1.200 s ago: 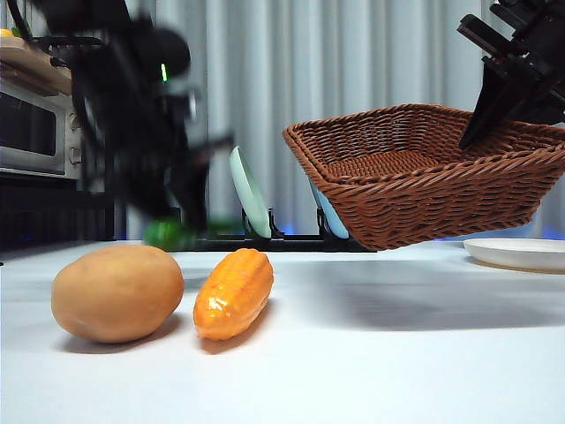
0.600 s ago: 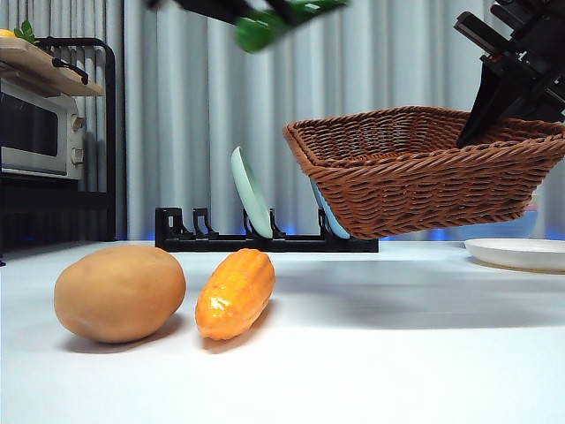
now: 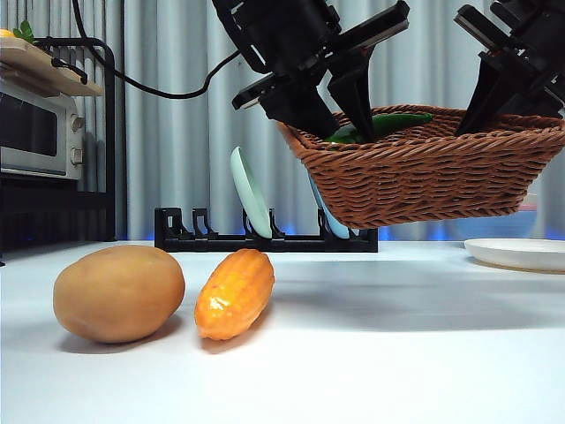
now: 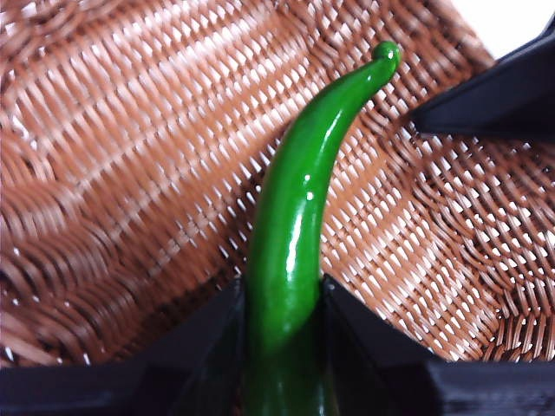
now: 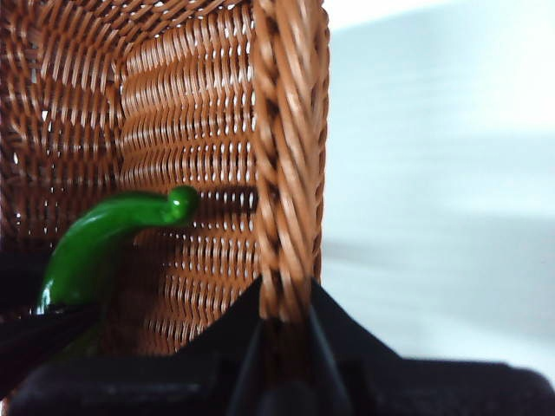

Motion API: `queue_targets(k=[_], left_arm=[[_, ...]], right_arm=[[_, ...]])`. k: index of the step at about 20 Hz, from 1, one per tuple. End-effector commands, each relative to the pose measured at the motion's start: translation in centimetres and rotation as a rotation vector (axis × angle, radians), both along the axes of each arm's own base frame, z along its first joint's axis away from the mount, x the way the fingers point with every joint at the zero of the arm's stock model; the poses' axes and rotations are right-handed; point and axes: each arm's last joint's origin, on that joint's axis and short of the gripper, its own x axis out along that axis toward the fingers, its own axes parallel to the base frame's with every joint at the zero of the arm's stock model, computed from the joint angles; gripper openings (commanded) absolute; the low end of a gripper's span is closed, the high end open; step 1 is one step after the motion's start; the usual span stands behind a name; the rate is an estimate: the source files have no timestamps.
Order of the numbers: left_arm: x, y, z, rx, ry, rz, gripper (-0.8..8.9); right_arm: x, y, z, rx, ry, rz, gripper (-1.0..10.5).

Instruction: Pick up the basket,pick up the corn from the table,pick up the potato from the table,pick up the cucumber from the table,put all items into the basket

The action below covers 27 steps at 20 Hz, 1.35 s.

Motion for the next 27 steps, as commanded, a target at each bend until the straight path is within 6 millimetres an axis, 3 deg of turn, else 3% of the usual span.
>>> queue_targets(k=[1,4,7,11,13,15,17,19,22,27], left_arm=[[0.0,-0.2,-0.4,-0.001,0.0,0.003,6.42],[0.0,-0.2,0.3,-0.024,-0.02,0.002,6.42],[-1.0,0.9,4.0,-0.002,-0.037,-0.018,6.33],[-5.1,5.2,10.3,0.116,-0.045,-0.085,6.28],[-7.7,8.0,12.0,0.149,-0.014,-0.091,6.28],[-9.9,10.2,12.5,0.214,0.054,-0.095,6.28],[-11.2,11.6,11.9,0.272,0.121,-0.096,6.28],[-11.8,12.2,9.9,0.295,0.174,-0.072,6.27],[-11.6,12.3,5.1,0.355,0.219,0.001,6.27],[-9.5,12.3,-2.7,0.368,0.265,0.093,6.27]], right_arm=[[0.0,0.1,0.6,0.019,-0.02,0.0,-0.1],[0.0,0.1,0.6,0.018,-0.019,0.0,-0.1],[0.0,0.1,0.6,0.018,-0.02,0.0,-0.1],[0.0,0.1,0.6,0.015,-0.028,0.001,-0.1],[0.1,0.1,0.7,0.013,-0.036,0.003,-0.1],[0.1,0.1,0.7,0.014,-0.043,0.004,-0.1],[0.2,0.1,0.8,0.015,-0.054,0.004,-0.1],[0.2,0.1,0.8,0.015,-0.055,0.004,-0.1],[0.2,0.1,0.8,0.013,-0.057,0.006,-0.1],[0.2,0.1,0.8,0.014,-0.056,0.006,-0.1]])
